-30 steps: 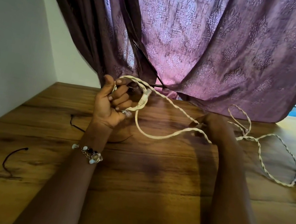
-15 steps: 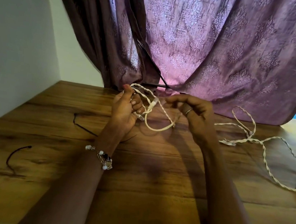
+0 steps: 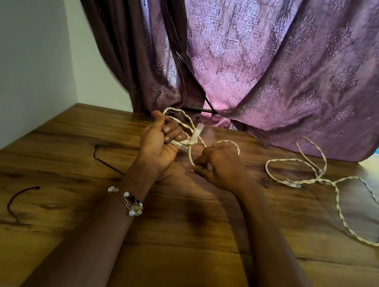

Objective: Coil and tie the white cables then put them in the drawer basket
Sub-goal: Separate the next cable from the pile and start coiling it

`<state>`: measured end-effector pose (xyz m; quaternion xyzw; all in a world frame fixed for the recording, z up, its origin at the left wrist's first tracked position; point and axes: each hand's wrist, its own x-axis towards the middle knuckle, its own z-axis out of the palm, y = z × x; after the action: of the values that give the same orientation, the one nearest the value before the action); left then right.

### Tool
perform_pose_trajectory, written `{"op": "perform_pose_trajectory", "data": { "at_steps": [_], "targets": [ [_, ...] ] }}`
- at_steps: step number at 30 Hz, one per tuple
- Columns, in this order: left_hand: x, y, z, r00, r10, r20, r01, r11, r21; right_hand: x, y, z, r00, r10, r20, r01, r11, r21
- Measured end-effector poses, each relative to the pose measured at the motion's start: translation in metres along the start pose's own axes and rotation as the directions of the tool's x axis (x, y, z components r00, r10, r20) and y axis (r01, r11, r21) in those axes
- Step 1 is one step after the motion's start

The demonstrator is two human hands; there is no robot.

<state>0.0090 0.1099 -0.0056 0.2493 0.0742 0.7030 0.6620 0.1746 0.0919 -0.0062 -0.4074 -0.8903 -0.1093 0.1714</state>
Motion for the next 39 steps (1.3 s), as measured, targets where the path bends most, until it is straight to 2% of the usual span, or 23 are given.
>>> {"op": "perform_pose_trajectory", "data": {
  "at_steps": [4,9,14,17,19,21,23,25,27,29,31,33,34,36,39],
  "targets": [
    [-0.002,-0.001,-0.002,0.996,-0.071,0.046,0.072,0.997,-0.017,-0.002,0.007,-0.009,0.977,0.178,0.118,-0.142,0.953,-0.266],
    [-0.006,-0.017,0.002,0.989,-0.133,0.061,0.128,0.989,0.076,-0.007,0.011,-0.009,0.919,0.356,0.169,-0.283,0.894,-0.348],
    [-0.006,-0.022,-0.002,0.983,-0.184,0.005,0.184,0.982,-0.049,-0.006,0.005,-0.007,0.908,0.396,0.136,-0.317,0.863,-0.394],
    [-0.009,-0.022,-0.001,0.965,-0.264,0.005,0.26,0.945,-0.198,-0.006,-0.001,-0.007,0.892,0.446,0.068,-0.409,0.863,-0.297],
    [-0.01,-0.024,-0.003,0.94,-0.34,0.038,0.339,0.911,-0.233,-0.006,-0.001,-0.005,0.9,0.436,-0.018,-0.427,0.871,-0.242],
    [-0.013,-0.025,-0.004,0.891,-0.431,0.142,0.453,0.862,-0.229,-0.007,0.003,0.0,0.889,0.452,-0.072,-0.457,0.869,-0.19],
    [-0.015,-0.022,-0.004,0.811,-0.512,0.282,0.577,0.778,-0.247,-0.01,0.009,0.003,0.859,0.508,-0.062,-0.512,0.847,-0.146],
    [-0.017,-0.012,0.0,0.781,-0.496,0.379,0.592,0.783,-0.194,-0.016,0.018,0.003,0.837,0.547,-0.032,-0.544,0.823,-0.163],
    [-0.016,-0.003,0.006,0.81,-0.454,0.372,0.535,0.832,-0.148,-0.02,0.029,0.002,0.855,0.518,0.036,-0.505,0.846,-0.174],
    [-0.014,0.002,0.01,0.897,-0.383,0.22,0.405,0.912,-0.061,-0.02,0.037,-0.002,0.877,0.455,0.152,-0.439,0.889,-0.131],
    [-0.013,0.005,0.009,0.951,-0.292,0.098,0.287,0.956,0.065,-0.018,0.042,-0.004,0.854,0.425,0.302,-0.431,0.901,-0.05],
    [-0.011,0.004,0.008,0.959,-0.282,0.033,0.272,0.946,0.174,-0.02,0.041,-0.009,0.81,0.381,0.445,-0.445,0.894,0.046],
    [-0.011,0.003,0.007,0.959,-0.283,0.005,0.273,0.93,0.246,-0.023,0.041,-0.013,0.838,0.305,0.452,-0.379,0.922,0.08],
    [-0.011,0.001,0.004,0.957,-0.287,-0.031,0.276,0.879,0.39,-0.028,0.042,-0.019,0.89,0.197,0.412,-0.339,0.889,0.307],
    [-0.014,0.0,0.004,0.946,-0.324,0.01,0.27,0.804,0.53,-0.032,0.035,-0.038,0.949,0.13,0.286,-0.283,0.751,0.597]
  ]
}}
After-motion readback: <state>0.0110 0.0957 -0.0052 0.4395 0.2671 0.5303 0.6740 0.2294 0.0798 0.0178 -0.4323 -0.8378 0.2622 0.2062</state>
